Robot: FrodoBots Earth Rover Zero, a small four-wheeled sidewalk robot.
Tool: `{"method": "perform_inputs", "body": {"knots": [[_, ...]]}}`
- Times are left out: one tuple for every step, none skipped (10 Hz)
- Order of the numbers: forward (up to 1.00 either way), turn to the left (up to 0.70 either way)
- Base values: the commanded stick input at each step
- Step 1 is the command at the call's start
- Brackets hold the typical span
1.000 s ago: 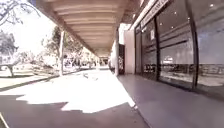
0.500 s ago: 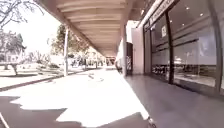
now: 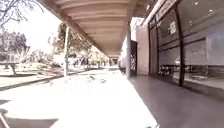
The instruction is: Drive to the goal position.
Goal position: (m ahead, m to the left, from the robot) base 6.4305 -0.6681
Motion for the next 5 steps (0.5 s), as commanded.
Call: {"method": "perform_inputs", "body": {"knots": [[0.7,0.0],[0.7,0.0],[0.7,0.0],[0.7,0.0],[0.7,0.35]]}}
